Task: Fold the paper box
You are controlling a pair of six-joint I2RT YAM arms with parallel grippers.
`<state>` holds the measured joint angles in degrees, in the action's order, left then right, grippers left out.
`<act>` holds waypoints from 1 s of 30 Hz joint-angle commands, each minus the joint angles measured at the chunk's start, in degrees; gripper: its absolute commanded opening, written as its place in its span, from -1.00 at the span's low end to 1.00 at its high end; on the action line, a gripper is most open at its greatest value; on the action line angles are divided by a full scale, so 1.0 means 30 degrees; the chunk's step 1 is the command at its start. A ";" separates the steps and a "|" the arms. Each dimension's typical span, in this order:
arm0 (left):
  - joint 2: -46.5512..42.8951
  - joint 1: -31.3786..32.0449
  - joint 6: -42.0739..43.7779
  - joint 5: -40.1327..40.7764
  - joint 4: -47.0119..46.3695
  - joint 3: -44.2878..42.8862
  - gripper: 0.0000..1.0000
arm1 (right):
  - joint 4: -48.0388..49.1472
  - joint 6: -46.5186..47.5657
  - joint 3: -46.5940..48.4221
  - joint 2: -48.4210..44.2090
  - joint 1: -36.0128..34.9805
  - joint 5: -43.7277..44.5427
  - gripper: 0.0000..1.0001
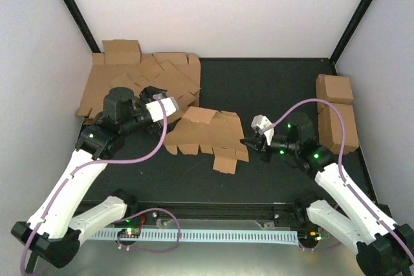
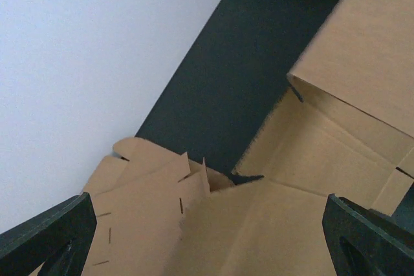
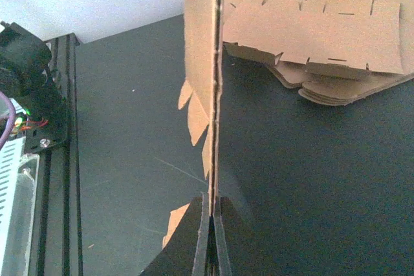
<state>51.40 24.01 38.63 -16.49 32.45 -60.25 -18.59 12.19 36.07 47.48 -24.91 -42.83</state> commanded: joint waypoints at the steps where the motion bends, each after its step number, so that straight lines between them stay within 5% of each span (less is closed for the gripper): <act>1: 0.0836 -0.0095 0.0954 0.1112 0.3872 -0.1616 0.97 | 0.0163 0.1157 0.0340 -0.0066 -0.0395 0.0560 -0.97; 4: 0.0383 -0.0471 -0.1429 0.3426 0.2682 -0.1361 0.98 | 0.0354 0.0990 0.0307 -0.0016 -0.0428 0.0660 -0.97; 16: -0.5508 -0.2740 -1.0898 0.2840 -0.1952 0.3201 0.98 | 0.1200 -0.0827 0.0212 -0.0150 -0.0437 0.1715 -0.97; 22: -0.6341 -0.3175 -1.7035 0.3250 -0.0447 0.4101 0.98 | 0.1651 -0.3310 0.0361 -0.0158 -0.0415 0.2908 -0.97; 30: -0.5668 -0.6535 -1.8570 -0.3113 -0.0973 0.5447 0.98 | -0.0263 -0.6941 0.2229 -0.0104 -0.0392 0.4202 -0.97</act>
<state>33.69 10.02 -11.33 -13.76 31.18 -45.80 -16.93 -1.41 38.15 47.62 -25.76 -33.87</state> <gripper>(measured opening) 0.989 0.031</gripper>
